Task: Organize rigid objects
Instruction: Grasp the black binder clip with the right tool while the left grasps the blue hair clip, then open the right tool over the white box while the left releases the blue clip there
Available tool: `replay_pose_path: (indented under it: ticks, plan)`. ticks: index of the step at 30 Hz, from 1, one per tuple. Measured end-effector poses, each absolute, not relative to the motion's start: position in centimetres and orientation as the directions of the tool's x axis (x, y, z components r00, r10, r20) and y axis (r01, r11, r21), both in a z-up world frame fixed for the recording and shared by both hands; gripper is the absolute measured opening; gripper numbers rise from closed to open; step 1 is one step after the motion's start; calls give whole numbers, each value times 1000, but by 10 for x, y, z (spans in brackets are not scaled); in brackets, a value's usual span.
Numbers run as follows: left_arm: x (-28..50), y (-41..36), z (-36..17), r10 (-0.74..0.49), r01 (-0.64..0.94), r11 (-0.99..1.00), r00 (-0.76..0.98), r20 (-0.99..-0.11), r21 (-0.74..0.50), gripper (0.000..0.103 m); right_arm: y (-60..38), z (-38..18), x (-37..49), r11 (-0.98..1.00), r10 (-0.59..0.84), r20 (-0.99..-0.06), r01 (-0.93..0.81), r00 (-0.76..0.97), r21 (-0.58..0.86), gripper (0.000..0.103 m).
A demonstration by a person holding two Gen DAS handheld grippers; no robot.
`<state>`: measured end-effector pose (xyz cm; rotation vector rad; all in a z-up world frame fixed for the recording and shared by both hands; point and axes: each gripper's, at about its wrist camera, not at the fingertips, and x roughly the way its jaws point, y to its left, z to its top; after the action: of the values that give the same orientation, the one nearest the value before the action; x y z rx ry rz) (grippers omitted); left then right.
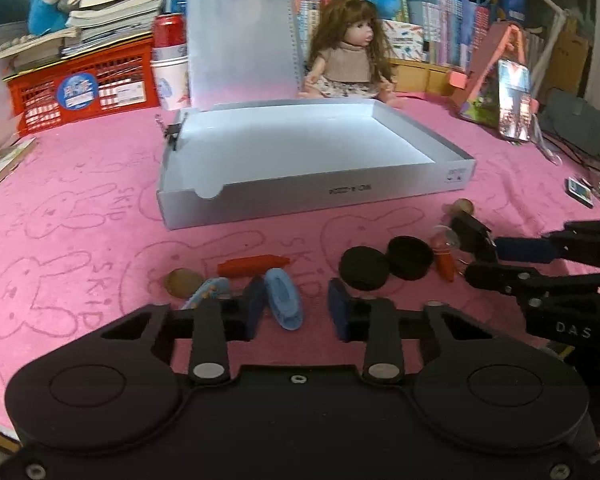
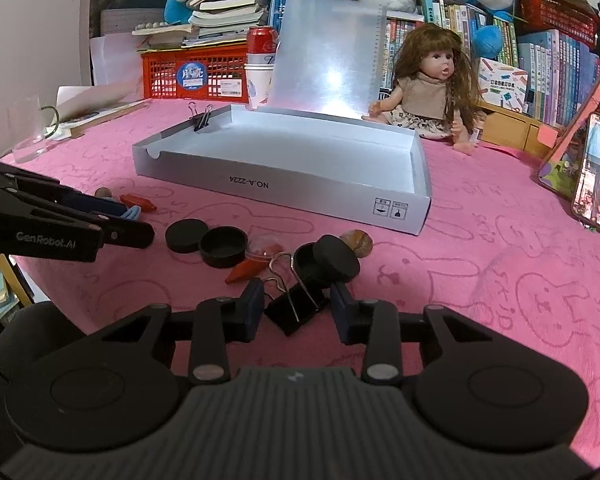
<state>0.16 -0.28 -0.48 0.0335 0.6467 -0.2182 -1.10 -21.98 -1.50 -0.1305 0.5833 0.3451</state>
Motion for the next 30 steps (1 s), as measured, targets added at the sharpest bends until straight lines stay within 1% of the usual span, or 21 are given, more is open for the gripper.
replay_pose_path:
  ticks: [1, 2, 6, 16, 23, 30]
  plan:
    - [1, -3, -5, -176, 197, 980, 781, -600, -31, 19, -220, -15, -11, 937, 280, -560, -349, 780, -17, 41]
    - [1, -1, -5, -166, 186, 982, 783, -600, -29, 18, -220, -15, -11, 939, 280, -559, -345, 781, -11, 41]
    - [-2, 0, -1, -177, 175, 983, 776, -605, -63, 18, -222, -14, -13, 942, 282, -553, -337, 784, 2, 40]
    - [-9, -9, 13, -207, 209, 976, 784, -585, -65, 18, -230, -3, -16, 954, 267, -529, -297, 805, 30, 40]
    - [-4, -8, 20, -207, 193, 977, 786, -583, -86, 18, -233, 4, -10, 966, 246, -515, -250, 821, 64, 40]
    - [0, -7, 32, -214, 196, 976, 800, -560, -93, 18, -235, 9, -3, 972, 233, -509, -213, 829, 98, 40]
